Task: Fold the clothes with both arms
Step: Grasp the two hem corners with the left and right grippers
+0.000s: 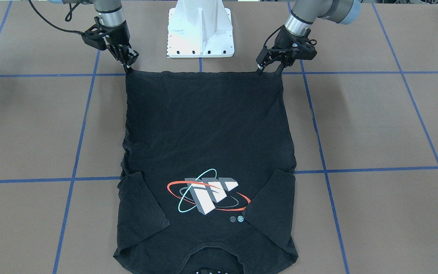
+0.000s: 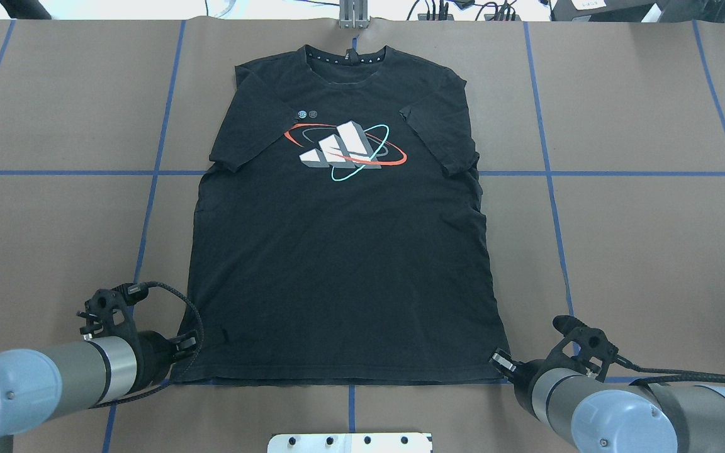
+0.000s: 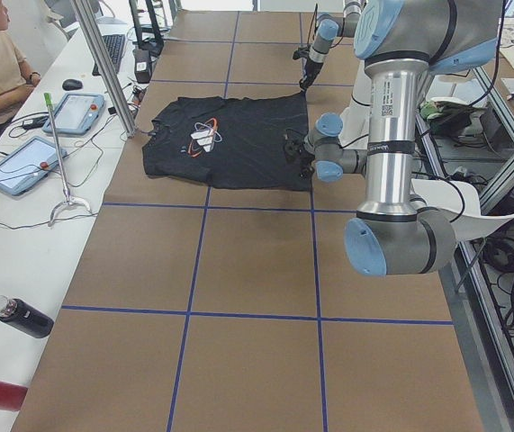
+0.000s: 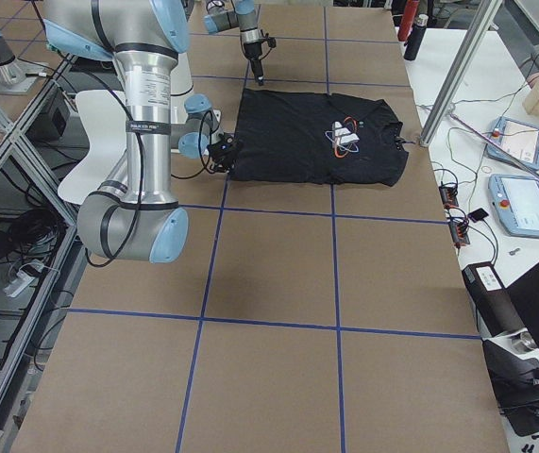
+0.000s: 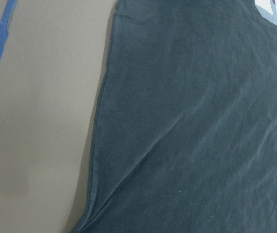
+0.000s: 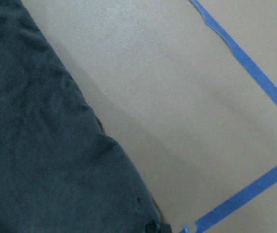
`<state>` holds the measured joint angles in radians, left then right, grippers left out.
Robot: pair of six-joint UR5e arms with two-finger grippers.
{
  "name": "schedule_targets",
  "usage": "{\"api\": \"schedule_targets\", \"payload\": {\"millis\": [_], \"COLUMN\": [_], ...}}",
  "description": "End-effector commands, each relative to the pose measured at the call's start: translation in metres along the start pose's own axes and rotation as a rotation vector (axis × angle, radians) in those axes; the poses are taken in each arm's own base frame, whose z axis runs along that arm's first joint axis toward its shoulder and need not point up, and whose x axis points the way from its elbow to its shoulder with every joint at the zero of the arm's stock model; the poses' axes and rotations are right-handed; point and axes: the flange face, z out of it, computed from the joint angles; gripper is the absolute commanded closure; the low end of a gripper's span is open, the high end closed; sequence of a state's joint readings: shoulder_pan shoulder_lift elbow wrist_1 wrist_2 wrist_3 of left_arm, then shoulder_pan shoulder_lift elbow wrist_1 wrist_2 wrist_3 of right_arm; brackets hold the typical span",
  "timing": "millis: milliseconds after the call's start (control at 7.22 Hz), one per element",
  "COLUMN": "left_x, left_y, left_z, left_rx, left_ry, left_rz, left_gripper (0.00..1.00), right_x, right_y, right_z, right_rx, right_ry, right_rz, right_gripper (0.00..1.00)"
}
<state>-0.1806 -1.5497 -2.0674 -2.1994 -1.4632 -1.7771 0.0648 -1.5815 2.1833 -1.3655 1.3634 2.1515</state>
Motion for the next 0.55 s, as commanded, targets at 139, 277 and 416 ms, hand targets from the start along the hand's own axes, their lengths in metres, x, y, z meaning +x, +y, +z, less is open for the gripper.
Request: {"api": "schedule_targets", "payload": {"millis": [139, 277, 416], "left_x": [-0.024, -0.028, -0.032], "left_y": [0.006, 0.006, 0.008], "left_z": [0.006, 0.007, 0.010], "left_rx": [0.035, 0.035, 0.033], "left_ry": [-0.108, -0.116, -0.136], "left_rz": [0.020, 0.022, 0.029], "left_gripper": [0.11, 0.13, 0.14], "right_x": [-0.002, -0.001, -0.001], "right_y": [-0.002, -0.002, -0.002], "right_z": [-0.003, -0.002, -0.002], "right_rx": [-0.001, 0.002, 0.000], "right_ry": [-0.006, -0.002, -0.003], "right_rz": [0.002, 0.001, 0.000], "right_gripper": [1.00, 1.00, 1.00]}}
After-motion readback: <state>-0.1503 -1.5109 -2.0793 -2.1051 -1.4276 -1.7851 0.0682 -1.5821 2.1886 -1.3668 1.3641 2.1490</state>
